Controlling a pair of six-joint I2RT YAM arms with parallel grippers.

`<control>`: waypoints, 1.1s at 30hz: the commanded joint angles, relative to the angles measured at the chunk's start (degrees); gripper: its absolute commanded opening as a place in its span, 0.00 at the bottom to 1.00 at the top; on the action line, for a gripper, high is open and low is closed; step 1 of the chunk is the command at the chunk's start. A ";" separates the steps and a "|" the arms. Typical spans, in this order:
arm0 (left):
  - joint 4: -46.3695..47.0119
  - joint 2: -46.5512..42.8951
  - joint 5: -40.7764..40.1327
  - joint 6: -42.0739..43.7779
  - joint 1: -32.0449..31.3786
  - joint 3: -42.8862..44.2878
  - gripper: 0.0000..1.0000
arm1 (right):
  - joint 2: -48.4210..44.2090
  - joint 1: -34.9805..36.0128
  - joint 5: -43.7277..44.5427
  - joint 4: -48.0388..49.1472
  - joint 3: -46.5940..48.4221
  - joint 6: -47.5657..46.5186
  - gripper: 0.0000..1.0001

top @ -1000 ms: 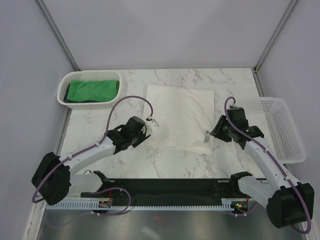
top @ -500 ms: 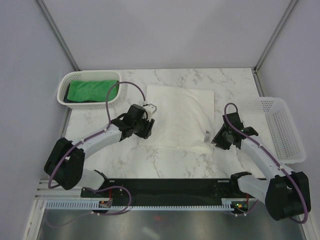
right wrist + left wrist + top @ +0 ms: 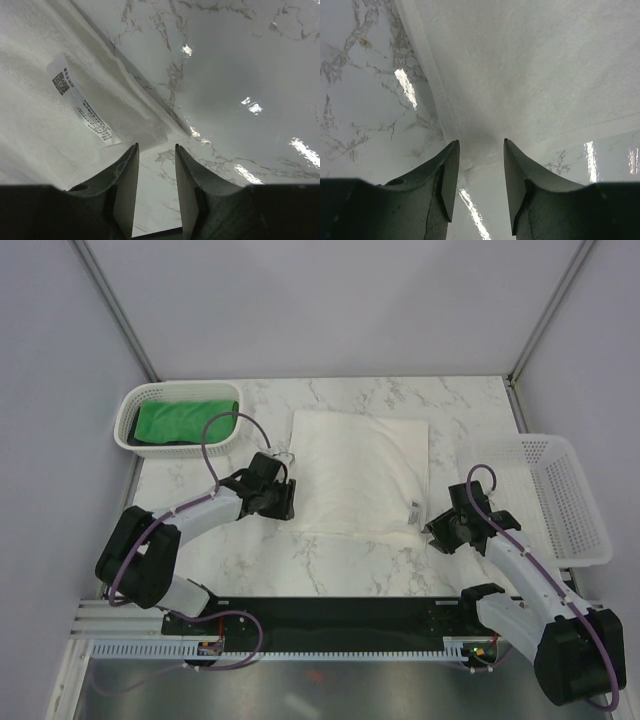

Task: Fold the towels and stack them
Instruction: Fold the towel

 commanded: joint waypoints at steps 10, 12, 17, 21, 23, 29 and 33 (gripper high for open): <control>2.85 5.29 3.72 -7.14 4.44 -0.59 0.47 | 2.43 0.93 -0.58 5.44 -3.87 12.51 0.44; 2.85 5.46 3.55 -7.06 4.62 -0.59 0.47 | 3.22 0.93 -0.58 5.53 -3.96 12.69 0.44; 2.49 5.29 3.72 -6.88 4.62 -0.33 0.47 | 0.86 1.19 1.78 1.94 -2.04 11.81 0.42; 2.05 4.76 2.23 -7.14 4.80 -0.15 0.48 | -2.58 1.28 8.81 -2.72 2.36 8.12 0.43; 2.32 4.67 2.23 -8.81 4.97 -0.15 0.48 | -2.14 1.20 10.49 -6.66 5.69 7.33 0.43; 2.67 4.41 2.58 -10.22 5.23 0.20 0.48 | -2.14 2.25 11.55 -10.55 9.48 9.60 0.42; 2.76 4.41 2.84 -10.22 5.24 0.46 0.48 | -2.49 3.13 9.71 -11.25 8.17 14.70 0.42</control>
